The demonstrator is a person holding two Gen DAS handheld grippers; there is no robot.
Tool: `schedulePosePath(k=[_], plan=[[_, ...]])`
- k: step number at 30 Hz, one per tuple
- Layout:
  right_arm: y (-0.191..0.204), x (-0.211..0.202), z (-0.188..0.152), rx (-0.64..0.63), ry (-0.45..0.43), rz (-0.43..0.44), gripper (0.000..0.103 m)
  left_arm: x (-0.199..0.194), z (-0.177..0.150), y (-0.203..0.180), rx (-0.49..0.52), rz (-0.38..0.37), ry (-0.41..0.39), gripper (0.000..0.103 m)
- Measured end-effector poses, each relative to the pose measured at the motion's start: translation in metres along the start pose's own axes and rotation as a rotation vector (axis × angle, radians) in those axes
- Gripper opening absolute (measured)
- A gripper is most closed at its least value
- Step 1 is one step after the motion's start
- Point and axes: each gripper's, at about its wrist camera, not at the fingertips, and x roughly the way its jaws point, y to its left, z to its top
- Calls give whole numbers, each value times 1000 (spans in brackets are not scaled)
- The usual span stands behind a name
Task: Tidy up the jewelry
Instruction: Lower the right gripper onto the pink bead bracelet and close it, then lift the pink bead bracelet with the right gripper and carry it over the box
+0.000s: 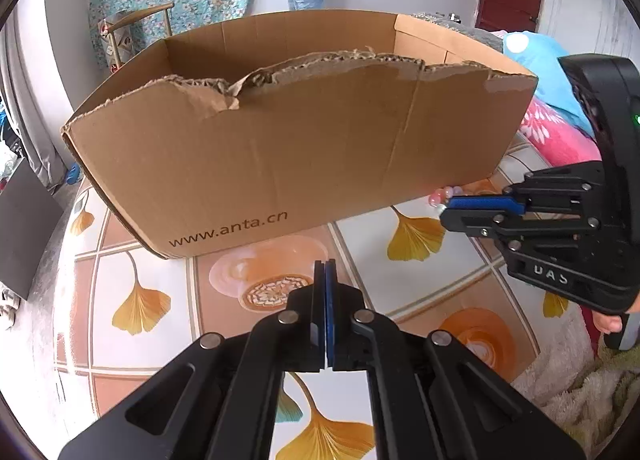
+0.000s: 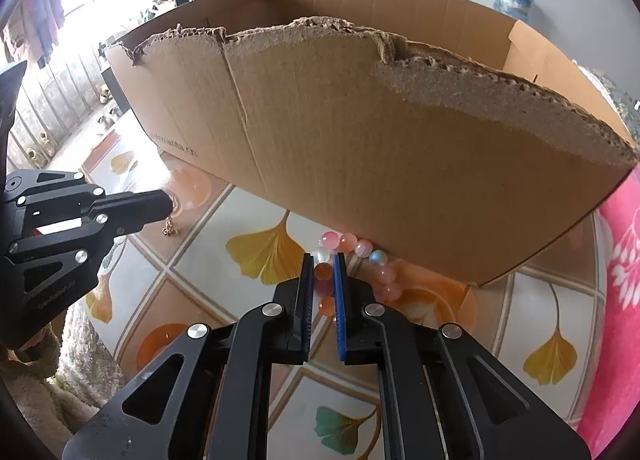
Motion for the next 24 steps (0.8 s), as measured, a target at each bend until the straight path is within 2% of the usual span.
schedulePosePath(k=[10,13,24], plan=[[-6,-9,-12,44,10,-1,9,8,4,-5,4,19,21,0],[-7,-9,-9,45,12,9,13,10,4,-4,3,20,28,0],[-8,-7,0,37,24,1,13,15,5,0,-16,7,35,0]])
